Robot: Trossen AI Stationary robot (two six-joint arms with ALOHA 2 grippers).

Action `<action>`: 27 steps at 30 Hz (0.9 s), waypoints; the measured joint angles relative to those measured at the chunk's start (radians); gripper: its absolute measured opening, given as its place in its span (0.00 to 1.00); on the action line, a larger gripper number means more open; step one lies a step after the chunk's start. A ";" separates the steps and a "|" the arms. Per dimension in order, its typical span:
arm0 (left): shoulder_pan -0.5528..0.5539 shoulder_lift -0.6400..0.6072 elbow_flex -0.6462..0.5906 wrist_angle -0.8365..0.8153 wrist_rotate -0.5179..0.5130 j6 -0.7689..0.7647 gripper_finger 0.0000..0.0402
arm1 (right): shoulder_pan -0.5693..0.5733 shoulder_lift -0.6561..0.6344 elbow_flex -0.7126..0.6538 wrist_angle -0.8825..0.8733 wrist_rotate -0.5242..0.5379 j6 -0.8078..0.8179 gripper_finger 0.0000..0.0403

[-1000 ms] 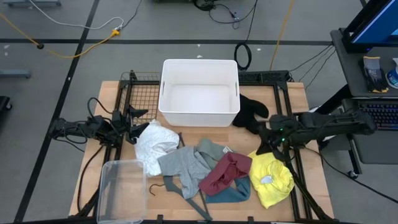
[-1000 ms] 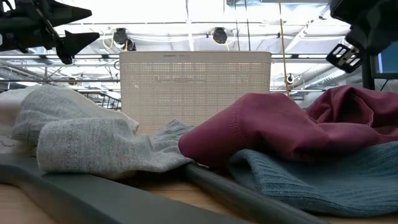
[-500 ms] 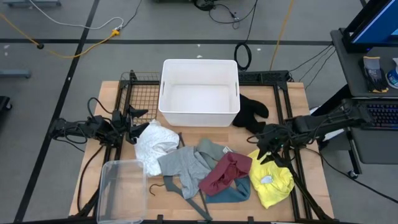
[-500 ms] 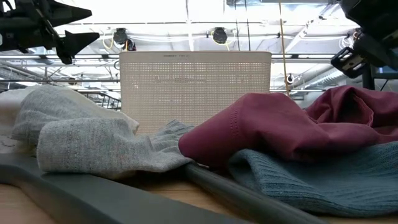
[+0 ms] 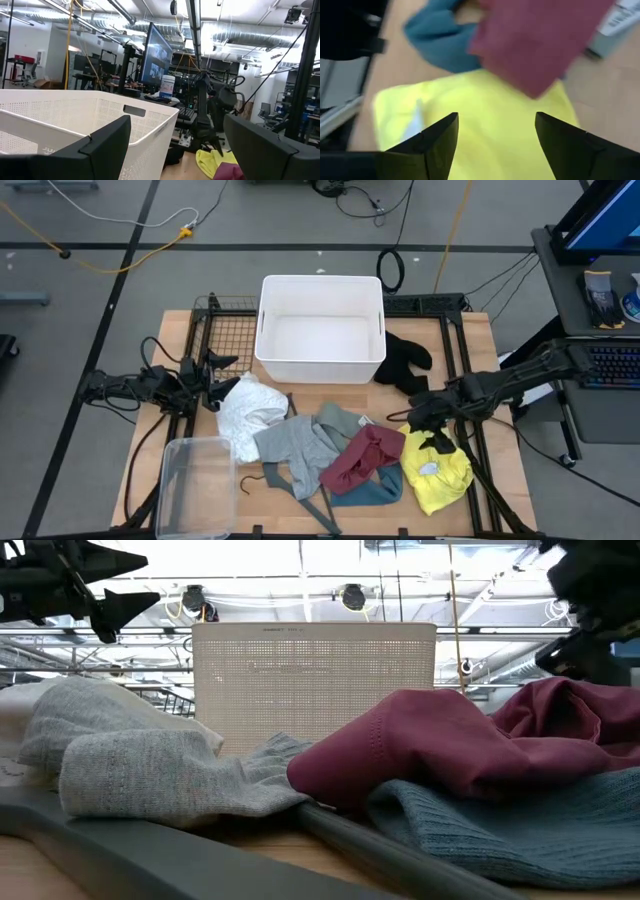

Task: Pick & Place Cloths
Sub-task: Put the yellow shirt into the white bin

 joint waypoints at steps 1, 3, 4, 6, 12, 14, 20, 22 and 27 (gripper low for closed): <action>0.000 0.000 0.000 0.000 0.000 0.000 0.81 | 0.000 0.007 0.000 -0.003 0.019 0.006 0.64; 0.000 0.000 0.000 0.000 0.000 0.000 0.81 | 0.002 0.021 0.000 -0.007 0.045 0.014 0.64; 0.000 0.000 0.000 0.000 0.000 0.000 0.81 | 0.005 0.028 0.000 -0.013 0.053 0.018 0.64; 0.000 0.000 0.000 0.000 0.000 0.000 0.81 | 0.016 0.044 0.001 -0.036 0.083 0.032 0.63; 0.000 0.000 0.000 -0.001 0.000 0.002 0.81 | 0.047 0.113 0.003 -0.197 0.228 0.100 0.63; 0.000 0.000 0.000 -0.001 0.000 0.002 0.81 | 0.050 0.135 0.003 -0.203 0.252 0.113 0.63; 0.000 0.000 0.000 -0.008 0.000 0.002 0.81 | 0.050 0.193 0.003 -0.202 0.249 0.113 0.63; 0.000 0.000 0.000 -0.022 0.000 0.001 0.81 | 0.050 0.209 0.003 -0.200 0.249 0.112 0.63; 0.000 0.000 0.000 -0.063 0.000 0.000 0.81 | 0.048 0.251 -0.001 -0.169 0.248 0.113 0.63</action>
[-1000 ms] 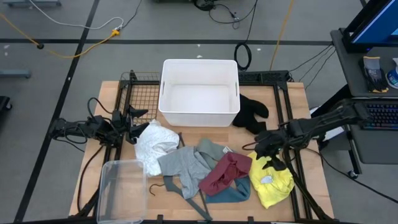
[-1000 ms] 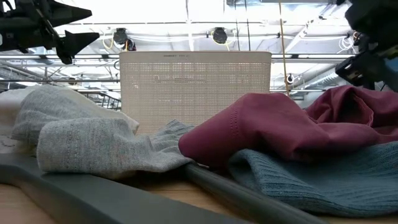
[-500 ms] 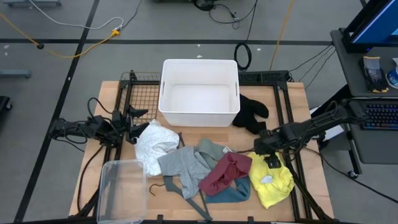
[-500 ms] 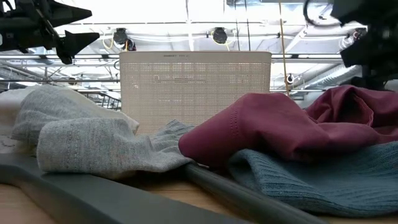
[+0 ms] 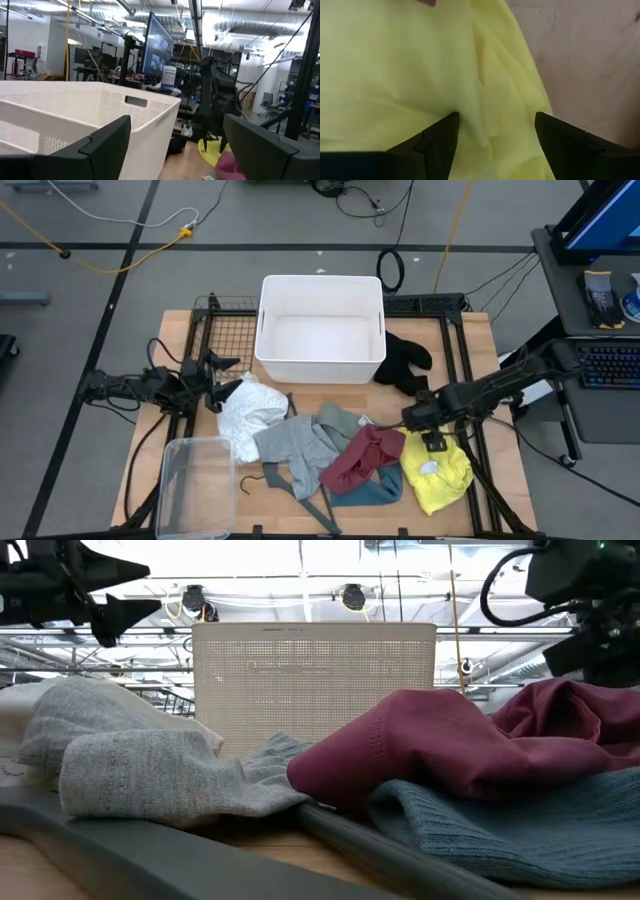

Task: Pick & Place Cloths
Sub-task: Put the yellow shirt into the white bin

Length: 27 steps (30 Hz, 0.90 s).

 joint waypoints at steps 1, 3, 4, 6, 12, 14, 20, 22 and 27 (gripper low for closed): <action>0.000 0.000 0.000 -0.005 0.000 0.000 0.81 | 0.000 0.010 -0.007 0.019 0.000 0.000 0.63; 0.000 0.000 0.000 -0.014 0.000 -0.001 0.81 | 0.000 0.031 -0.023 0.052 -0.001 0.009 0.63; 0.000 0.000 0.000 -0.015 0.000 -0.003 0.81 | 0.000 0.045 -0.029 0.060 -0.002 0.015 0.63; 0.000 0.000 0.000 -0.014 0.000 -0.004 0.81 | -0.001 0.075 -0.040 0.065 -0.002 0.037 0.63; 0.000 0.000 0.000 -0.014 0.000 -0.004 0.81 | -0.001 0.148 -0.092 0.077 -0.011 0.071 0.63; 0.000 0.000 0.000 -0.014 0.000 -0.004 0.81 | -0.001 0.165 -0.093 0.070 -0.013 0.089 0.62; 0.000 0.000 0.000 -0.013 0.000 -0.001 0.81 | 0.000 0.187 -0.093 0.064 -0.026 0.152 0.43; 0.000 0.000 0.000 -0.013 0.000 -0.001 0.81 | 0.000 0.187 -0.093 0.066 -0.043 0.174 0.33; 0.000 0.000 0.000 -0.013 0.000 0.000 0.81 | -0.001 0.188 -0.093 0.070 -0.091 0.245 0.08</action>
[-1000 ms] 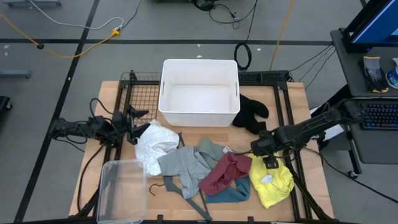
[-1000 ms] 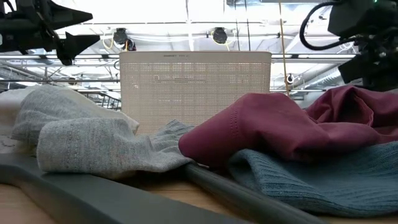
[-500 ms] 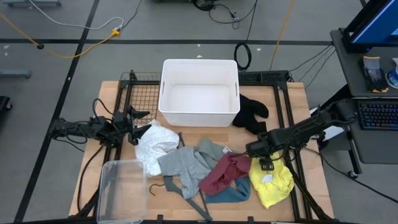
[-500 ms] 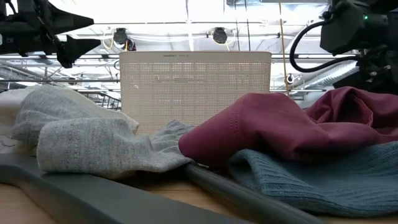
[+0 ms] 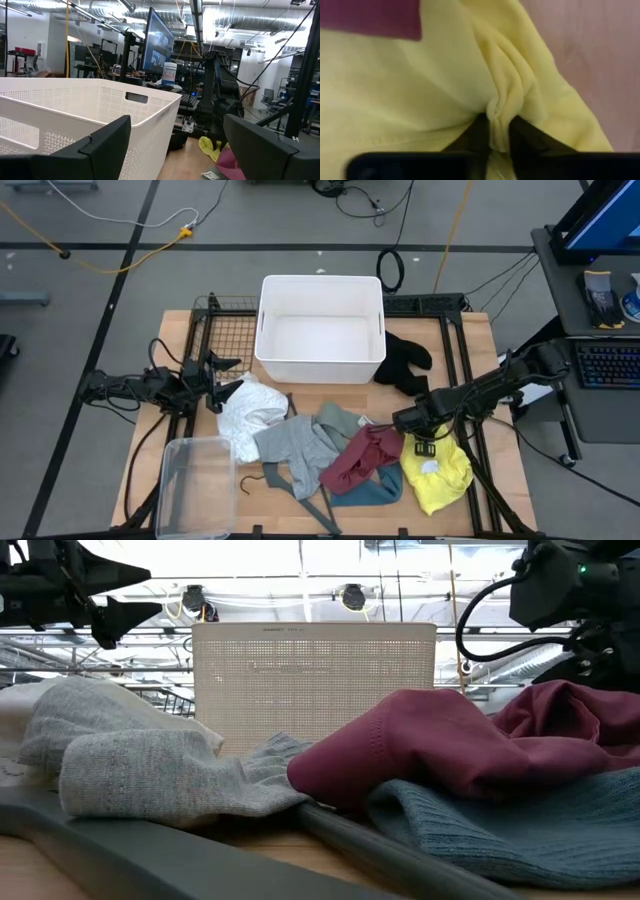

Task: Pick & Place Cloths
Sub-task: Put the yellow shirt into the white bin

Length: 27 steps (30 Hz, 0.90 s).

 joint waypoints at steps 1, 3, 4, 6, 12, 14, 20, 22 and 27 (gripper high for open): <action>0.000 0.000 0.000 0.000 0.000 0.000 0.81 | 0.000 0.000 0.000 0.000 -0.006 0.010 0.05; 0.000 0.000 0.000 0.000 0.000 0.000 0.81 | 0.000 0.000 0.000 -0.001 -0.015 0.031 0.04; 0.000 0.000 0.000 0.000 0.000 0.000 0.81 | 0.000 0.000 0.000 -0.001 -0.018 0.045 0.05; 0.000 0.000 0.000 0.000 0.000 0.000 0.81 | 0.000 -0.004 -0.001 -0.013 -0.023 0.071 0.05; 0.000 0.000 0.000 0.000 0.000 0.001 0.81 | 0.001 -0.082 0.003 -0.105 -0.100 0.112 0.04; 0.000 0.000 0.000 0.001 0.000 0.001 0.81 | 0.002 -0.124 0.017 -0.149 -0.128 0.132 0.04; 0.000 0.000 0.000 0.001 0.000 0.001 0.81 | 0.002 -0.249 0.091 -0.278 -0.144 0.206 0.04; 0.000 0.000 0.000 0.001 0.000 0.001 0.81 | 0.002 -0.285 0.122 -0.316 -0.147 0.225 0.04; 0.000 0.000 0.000 0.001 0.000 0.001 0.81 | 0.002 -0.370 0.199 -0.368 -0.153 0.273 0.04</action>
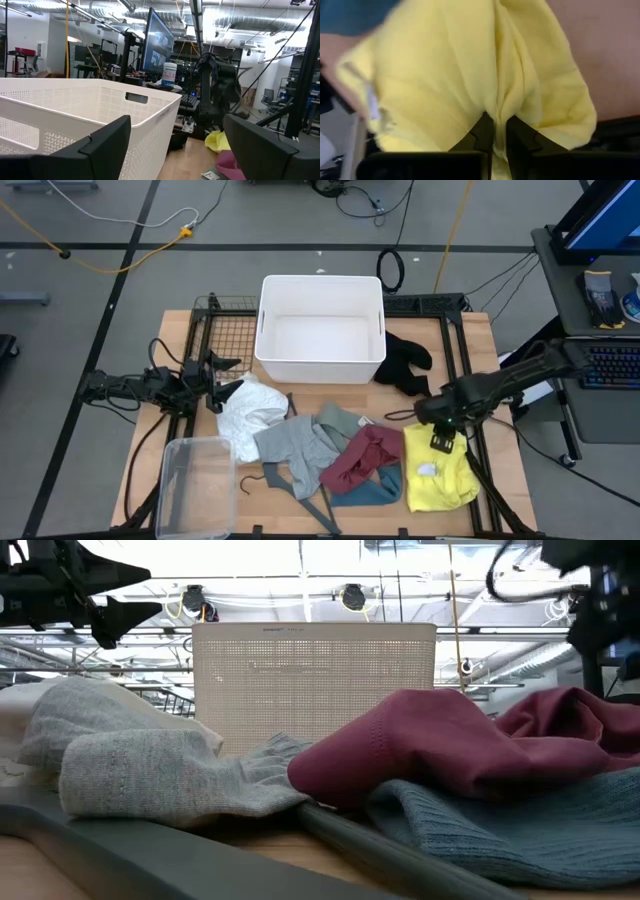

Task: Pick & Place Cloths
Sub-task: Put the yellow shirt into the white bin

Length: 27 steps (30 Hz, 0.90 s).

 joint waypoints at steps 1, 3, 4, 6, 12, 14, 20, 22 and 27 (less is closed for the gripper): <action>0.000 0.000 0.000 0.000 0.000 0.000 0.81 | 0.000 -0.016 0.015 -0.002 -0.012 0.002 0.04; 0.000 0.000 0.000 0.000 0.000 0.000 0.81 | 0.000 -0.047 0.043 -0.003 -0.034 0.012 0.04; 0.000 0.000 0.000 0.000 0.000 0.000 0.81 | 0.000 -0.060 0.057 -0.002 -0.045 0.018 0.04; 0.000 0.000 0.000 0.000 0.000 0.000 0.81 | 0.000 -0.087 0.082 -0.001 -0.051 0.028 0.04; 0.000 0.000 0.000 0.000 0.000 0.000 0.81 | 0.000 -0.175 0.117 0.103 -0.120 0.050 0.04; 0.000 0.000 0.000 0.000 0.000 -0.001 0.81 | 0.000 -0.207 0.118 0.179 -0.135 0.072 0.04; 0.000 0.000 0.000 0.009 0.000 -0.005 0.81 | 0.000 -0.287 0.118 0.444 -0.113 0.124 0.04; 0.000 0.000 0.000 0.016 0.000 -0.005 0.81 | -0.001 -0.307 0.118 0.530 -0.085 0.126 0.04; 0.000 0.000 0.000 0.033 0.000 -0.005 0.81 | -0.017 -0.326 0.119 0.751 -0.043 0.140 0.04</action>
